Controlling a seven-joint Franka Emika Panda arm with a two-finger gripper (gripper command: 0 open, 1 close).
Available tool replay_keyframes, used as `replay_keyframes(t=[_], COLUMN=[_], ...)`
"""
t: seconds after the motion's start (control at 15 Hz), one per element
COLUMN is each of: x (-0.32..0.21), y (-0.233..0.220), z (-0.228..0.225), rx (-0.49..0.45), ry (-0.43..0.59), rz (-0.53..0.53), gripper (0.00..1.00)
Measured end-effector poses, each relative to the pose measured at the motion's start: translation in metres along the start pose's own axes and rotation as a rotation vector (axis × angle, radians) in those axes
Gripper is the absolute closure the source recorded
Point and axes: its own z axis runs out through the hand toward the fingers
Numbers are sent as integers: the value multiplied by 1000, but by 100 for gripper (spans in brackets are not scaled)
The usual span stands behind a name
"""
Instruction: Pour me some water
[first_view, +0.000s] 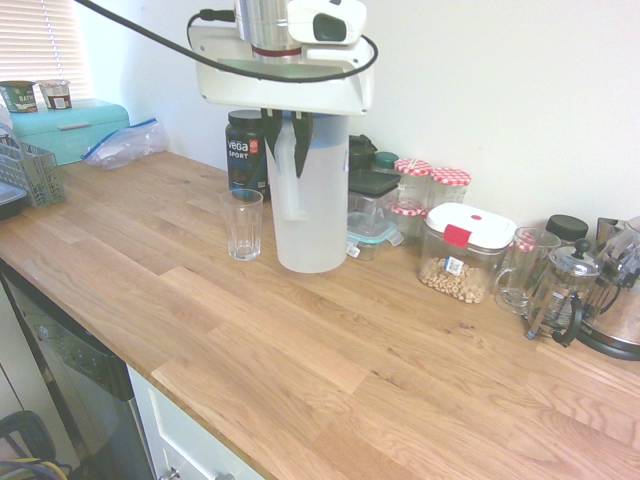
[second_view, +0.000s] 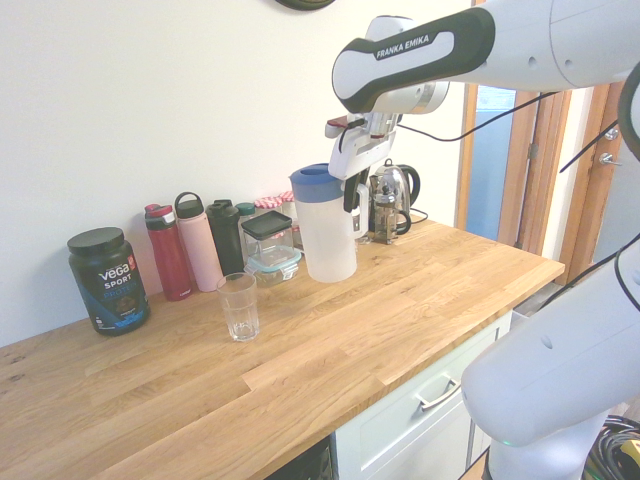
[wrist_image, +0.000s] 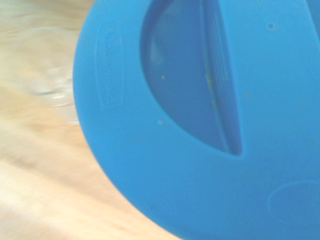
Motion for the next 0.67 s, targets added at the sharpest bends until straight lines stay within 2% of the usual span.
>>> replay_keyframes(t=[0.47,0.67], x=[-17,-20], y=[-54,-88], z=[-17,-17], rx=[45,-31], ry=[-99,-135], rz=[-415,-571], gripper=[100,100])
